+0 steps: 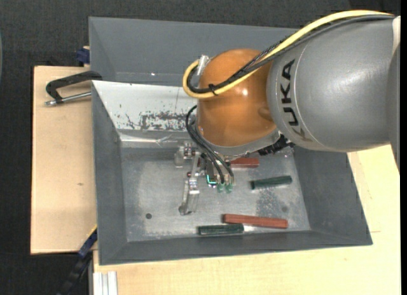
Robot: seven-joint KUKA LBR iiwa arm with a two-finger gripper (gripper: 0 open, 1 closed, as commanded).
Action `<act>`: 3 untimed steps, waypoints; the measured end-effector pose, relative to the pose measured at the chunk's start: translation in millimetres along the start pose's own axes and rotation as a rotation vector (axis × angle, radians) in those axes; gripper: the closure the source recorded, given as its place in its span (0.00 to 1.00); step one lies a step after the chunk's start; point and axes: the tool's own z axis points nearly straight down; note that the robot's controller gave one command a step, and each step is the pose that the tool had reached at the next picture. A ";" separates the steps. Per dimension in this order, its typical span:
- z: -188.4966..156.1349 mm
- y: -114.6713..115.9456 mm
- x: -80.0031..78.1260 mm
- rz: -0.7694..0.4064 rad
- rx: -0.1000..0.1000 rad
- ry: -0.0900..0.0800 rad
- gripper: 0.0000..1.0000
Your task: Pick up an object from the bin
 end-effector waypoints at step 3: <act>104.1 -11.1 5.0 0.063 -0.001 -0.003 0.00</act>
Offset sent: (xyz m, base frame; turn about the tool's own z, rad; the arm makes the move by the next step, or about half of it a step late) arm -0.0047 -0.0116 -0.1027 0.0634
